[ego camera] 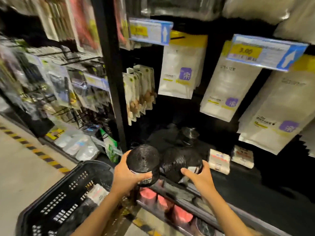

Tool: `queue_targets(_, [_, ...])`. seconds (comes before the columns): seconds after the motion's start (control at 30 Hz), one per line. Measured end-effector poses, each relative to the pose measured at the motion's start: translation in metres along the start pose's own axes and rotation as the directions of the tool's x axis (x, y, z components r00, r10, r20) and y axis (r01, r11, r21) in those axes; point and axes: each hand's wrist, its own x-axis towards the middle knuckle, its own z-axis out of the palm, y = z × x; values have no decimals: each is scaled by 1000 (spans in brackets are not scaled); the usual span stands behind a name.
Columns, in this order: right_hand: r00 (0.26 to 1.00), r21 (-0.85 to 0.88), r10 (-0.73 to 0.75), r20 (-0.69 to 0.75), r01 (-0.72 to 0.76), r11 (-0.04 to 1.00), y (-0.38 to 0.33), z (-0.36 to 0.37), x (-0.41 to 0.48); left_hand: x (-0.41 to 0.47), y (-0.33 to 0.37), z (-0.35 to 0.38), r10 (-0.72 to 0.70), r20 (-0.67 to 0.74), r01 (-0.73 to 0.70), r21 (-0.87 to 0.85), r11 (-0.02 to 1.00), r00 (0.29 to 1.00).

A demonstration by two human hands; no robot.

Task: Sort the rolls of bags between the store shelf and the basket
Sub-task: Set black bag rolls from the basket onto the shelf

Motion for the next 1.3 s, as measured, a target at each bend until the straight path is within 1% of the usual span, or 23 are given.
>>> queue_targets(0.1, [997,-9,1,80,0,1000,-12,60,-14,-12,-16,-65,-31,-102,31,1,1000,994])
queue_targets(0.2, [990,-27,23,140,-20,999,-16,124,-27,-25,-36,-128,-25,-206,43,81,996,978])
queue_targets(0.3, [979,-35,62,195,-56,998,-17,185,-40,-35,-63,-184,-78,-286,104,77,992,955])
queue_targets(0.37, [960,-43,103,259,-95,995,-13,220,-46,-43,-78,-215,-106,-352,144,86,986,930])
queue_targets(0.47, [929,-103,155,337,-127,987,-7,266,-47,-52,-97,-248,-147,-441,201,78,976,885])
queue_targets(0.53, [911,-159,184,368,-133,978,-9,294,-43,-55,-112,-263,-195,-501,253,49,966,843])
queue_targets(0.6, [881,-193,209,425,-137,972,-12,321,-37,-58,-126,-273,-237,-564,297,15,955,791])
queue_targets(0.7, [804,-229,274,529,-176,958,-9,359,-20,-55,-147,-280,-308,-621,350,-58,935,721])
queue_targets(0.77, [755,-271,330,567,-208,940,-4,382,-5,-46,-161,-281,-353,-647,388,-95,917,676])
queue_targets(0.87, [719,-385,372,587,-156,909,9,419,26,-26,-183,-279,-426,-692,429,-184,884,582])
queue_targets(0.97, [649,-493,447,616,-124,861,33,453,54,-5,-210,-274,-484,-723,472,-245,847,493])
queue_targets(1.07, [551,-601,575,604,-158,783,67,488,76,13,-255,-269,-539,-737,517,-300,802,408])
queue_targets(1.1, [539,-622,595,596,-158,767,82,500,84,18,-273,-266,-554,-738,533,-312,786,385])
queue_targets(1.13, [535,-648,611,583,-147,748,100,511,92,22,-292,-263,-574,-732,555,-323,767,368])
queue_targets(1.23, [461,-728,697,549,-147,670,162,537,109,30,-349,-252,-619,-711,601,-345,721,334])
queue_targets(1.3, [440,-778,749,495,-160,608,205,549,121,33,-388,-244,-640,-704,614,-367,699,308])
